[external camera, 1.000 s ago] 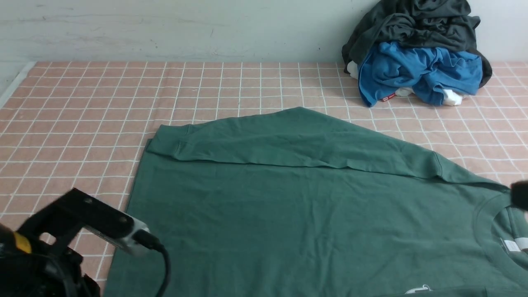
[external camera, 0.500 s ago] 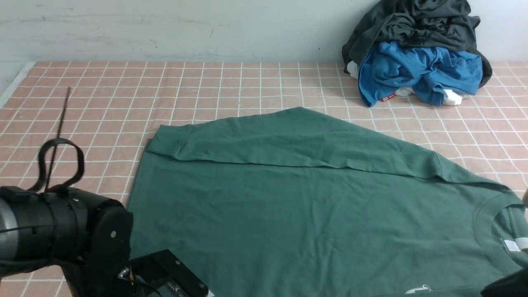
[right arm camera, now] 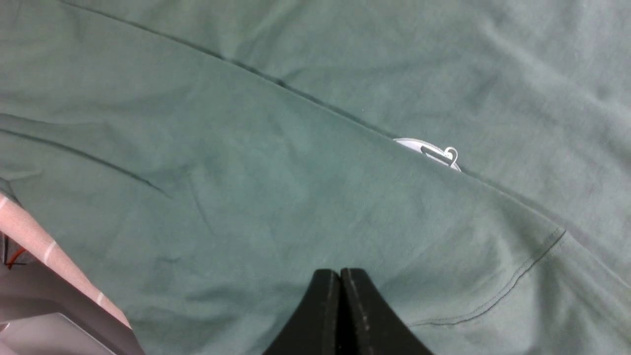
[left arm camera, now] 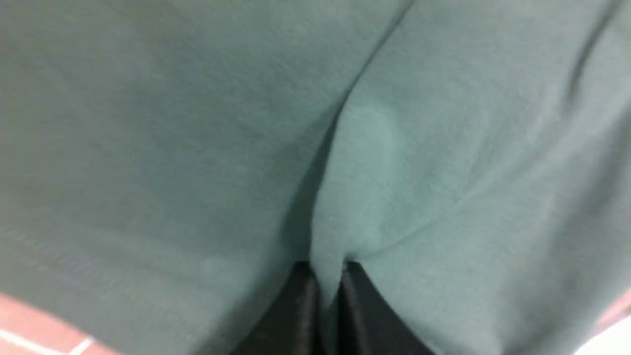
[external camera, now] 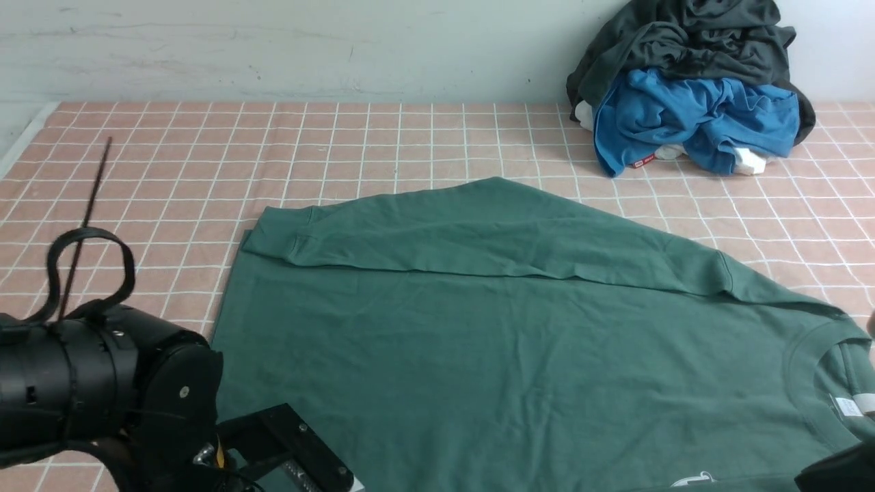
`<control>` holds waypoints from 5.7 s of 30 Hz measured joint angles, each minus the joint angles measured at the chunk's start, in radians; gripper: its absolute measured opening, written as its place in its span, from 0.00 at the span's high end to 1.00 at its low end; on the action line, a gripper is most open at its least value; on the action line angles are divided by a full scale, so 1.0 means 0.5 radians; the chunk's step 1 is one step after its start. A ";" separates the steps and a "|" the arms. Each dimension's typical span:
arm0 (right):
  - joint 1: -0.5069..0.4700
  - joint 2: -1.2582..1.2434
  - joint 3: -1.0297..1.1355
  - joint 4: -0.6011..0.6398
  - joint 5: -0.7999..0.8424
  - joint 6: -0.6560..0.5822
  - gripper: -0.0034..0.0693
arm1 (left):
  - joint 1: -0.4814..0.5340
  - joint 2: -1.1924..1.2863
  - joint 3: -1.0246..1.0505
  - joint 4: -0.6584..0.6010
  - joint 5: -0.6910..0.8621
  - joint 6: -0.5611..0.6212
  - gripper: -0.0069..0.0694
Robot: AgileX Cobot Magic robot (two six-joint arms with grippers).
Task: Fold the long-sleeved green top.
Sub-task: Use the left arm to clamp the cuff closest to it, then use the left arm to drag and place the cuff at the centered position on the left edge of the fabric, then use the left arm to clamp the cuff farthest from it
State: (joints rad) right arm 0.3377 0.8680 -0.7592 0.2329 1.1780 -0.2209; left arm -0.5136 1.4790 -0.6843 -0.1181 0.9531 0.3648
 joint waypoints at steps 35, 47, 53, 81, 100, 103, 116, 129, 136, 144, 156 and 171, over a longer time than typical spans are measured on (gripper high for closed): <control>0.000 0.099 -0.002 -0.606 -0.171 0.442 0.97 | 0.065 0.429 -1.921 0.418 0.561 0.000 0.90; 0.000 0.502 -0.007 -0.626 -0.312 0.526 0.97 | 0.272 0.918 -1.921 0.293 0.466 0.089 0.90; 0.000 0.544 -0.007 -0.628 -0.369 0.526 0.97 | 0.289 1.073 -1.921 0.348 0.392 0.072 0.88; 0.000 0.775 -0.045 -0.644 -0.641 0.513 0.95 | 0.830 1.110 -1.924 0.126 -0.112 -0.469 0.40; 0.000 1.335 -0.352 -0.599 -0.582 0.380 0.69 | 0.756 1.255 -1.924 -0.152 0.035 -0.122 0.40; 0.000 1.491 -0.354 -0.609 -0.594 0.373 0.55 | 0.752 1.248 -1.924 -0.146 0.122 -0.109 0.40; 0.000 1.795 -0.388 -0.958 -0.582 0.721 0.39 | 0.752 1.248 -1.924 -0.061 0.337 -0.051 0.40; -0.022 1.786 -0.387 -0.848 -0.353 0.613 0.39 | 0.752 1.246 -1.924 -0.061 0.343 -0.051 0.40; -0.043 1.588 -0.281 -0.889 -0.301 0.668 0.39 | 0.752 1.246 -1.924 -0.061 0.343 -0.051 0.40; -0.328 1.520 -0.174 -0.879 -0.511 0.787 0.39 | 0.752 1.246 -1.924 -0.061 0.343 -0.049 0.40; -0.359 1.661 -0.179 -0.779 -0.601 0.728 0.41 | 0.752 1.246 -1.924 -0.063 0.343 -0.045 0.40; -0.359 1.567 -0.174 -0.790 -0.532 0.720 0.90 | 0.752 1.246 -1.924 -0.087 0.347 -0.044 0.40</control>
State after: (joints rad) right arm 0.1583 1.6513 -0.8464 -0.1623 0.9122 0.1390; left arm -0.1375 2.1022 -1.6462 -0.1617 1.1266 0.3429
